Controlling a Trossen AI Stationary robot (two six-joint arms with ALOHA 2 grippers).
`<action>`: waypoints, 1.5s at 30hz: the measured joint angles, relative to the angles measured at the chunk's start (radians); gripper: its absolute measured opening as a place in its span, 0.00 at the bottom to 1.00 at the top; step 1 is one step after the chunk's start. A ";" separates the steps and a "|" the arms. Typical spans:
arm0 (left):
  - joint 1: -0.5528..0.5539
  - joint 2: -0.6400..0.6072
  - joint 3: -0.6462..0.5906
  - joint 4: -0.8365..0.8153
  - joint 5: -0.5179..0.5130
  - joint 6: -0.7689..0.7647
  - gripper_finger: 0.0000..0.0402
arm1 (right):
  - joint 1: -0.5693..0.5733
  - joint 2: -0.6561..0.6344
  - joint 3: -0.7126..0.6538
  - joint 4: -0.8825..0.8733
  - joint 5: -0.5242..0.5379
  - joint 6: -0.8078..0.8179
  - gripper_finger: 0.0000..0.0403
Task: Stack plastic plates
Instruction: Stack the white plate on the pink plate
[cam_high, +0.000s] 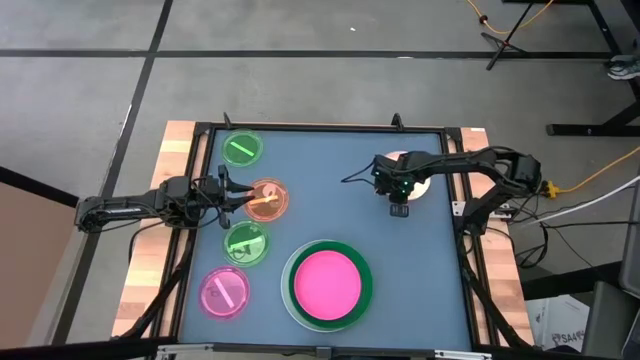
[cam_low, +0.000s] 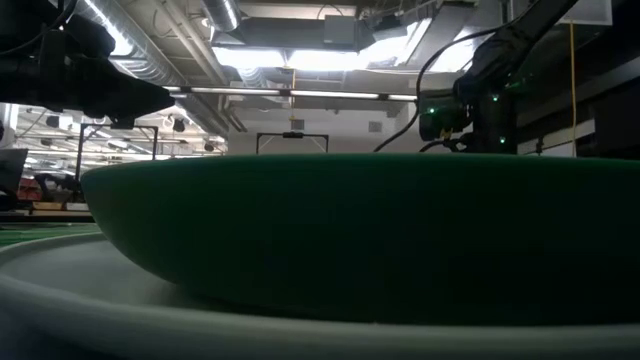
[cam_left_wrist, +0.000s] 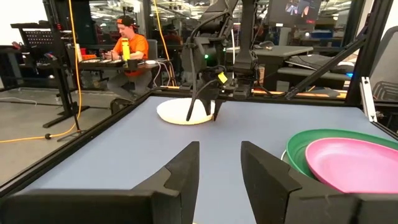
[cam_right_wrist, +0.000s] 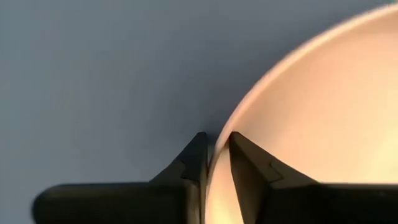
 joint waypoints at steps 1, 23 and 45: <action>0.000 0.000 0.000 0.000 0.000 0.000 0.28 | 0.000 0.000 0.000 0.000 0.002 0.000 0.10; 0.000 0.000 0.000 0.000 0.000 0.000 0.28 | 0.000 0.002 -0.001 0.113 0.058 -0.221 0.00; 0.000 0.000 0.000 0.000 0.000 0.000 0.28 | 0.001 0.003 0.271 0.164 0.021 -0.528 0.00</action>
